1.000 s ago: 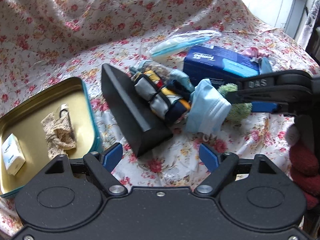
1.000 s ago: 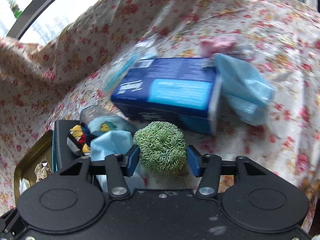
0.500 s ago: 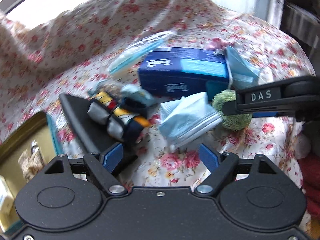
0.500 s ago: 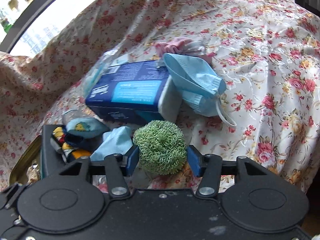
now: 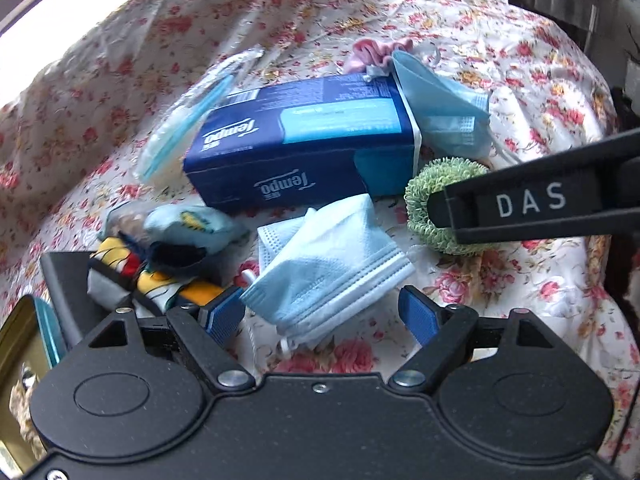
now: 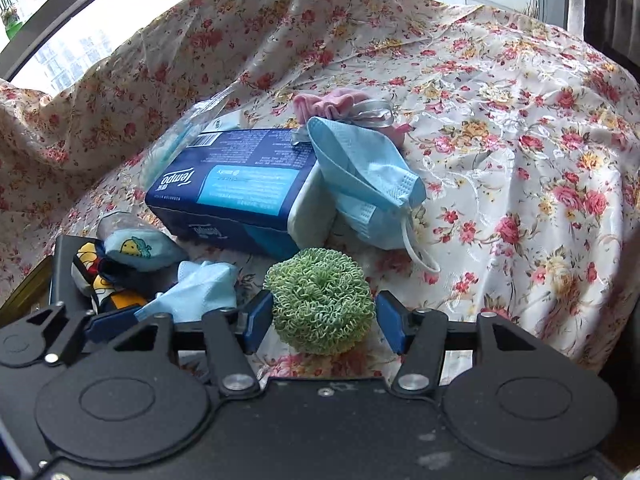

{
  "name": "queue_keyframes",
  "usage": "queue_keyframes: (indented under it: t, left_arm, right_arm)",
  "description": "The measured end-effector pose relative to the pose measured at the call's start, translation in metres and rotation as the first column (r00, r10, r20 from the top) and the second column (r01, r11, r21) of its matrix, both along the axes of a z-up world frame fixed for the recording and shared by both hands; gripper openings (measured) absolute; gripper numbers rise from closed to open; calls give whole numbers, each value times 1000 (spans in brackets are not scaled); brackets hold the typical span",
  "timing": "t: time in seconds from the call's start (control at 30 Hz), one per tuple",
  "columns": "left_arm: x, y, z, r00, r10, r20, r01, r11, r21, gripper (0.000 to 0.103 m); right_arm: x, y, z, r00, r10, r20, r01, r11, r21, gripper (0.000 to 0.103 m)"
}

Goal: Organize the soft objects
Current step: 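Grasp the green scrubber ball with the right tool while the left tool grasps the blue mask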

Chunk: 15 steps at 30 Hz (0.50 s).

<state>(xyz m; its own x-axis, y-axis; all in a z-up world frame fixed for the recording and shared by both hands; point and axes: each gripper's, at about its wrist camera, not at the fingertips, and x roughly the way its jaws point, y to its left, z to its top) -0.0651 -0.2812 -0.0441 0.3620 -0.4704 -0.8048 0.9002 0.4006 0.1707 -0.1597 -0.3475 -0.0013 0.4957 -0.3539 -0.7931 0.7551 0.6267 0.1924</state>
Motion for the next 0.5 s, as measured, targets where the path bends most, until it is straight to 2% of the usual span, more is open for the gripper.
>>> queue_keyframes:
  t: [0.23,0.3,0.4,0.5]
  left_arm:
    - [6,-3,-5,999,-18,-30,17,1000,-11,82]
    - [9,-3,-4,999,-18,-42,17,1000,-22,85]
    - [9,0,-1,998,-30,-48,27,998,-57,91]
    - [8,2,2,998,-50,-38,46,996,-79,91]
  right_arm:
    - [4,-8,-8,1000,14,-3,-14,1000,21,64]
    - [5,-10,-9,1000,18,0,-18,999,31,54]
    - [6,-11,-7,999,33,11,-33,998,47,54]
    - [2,-13,-2,999,27,26,-29,999,46,54]
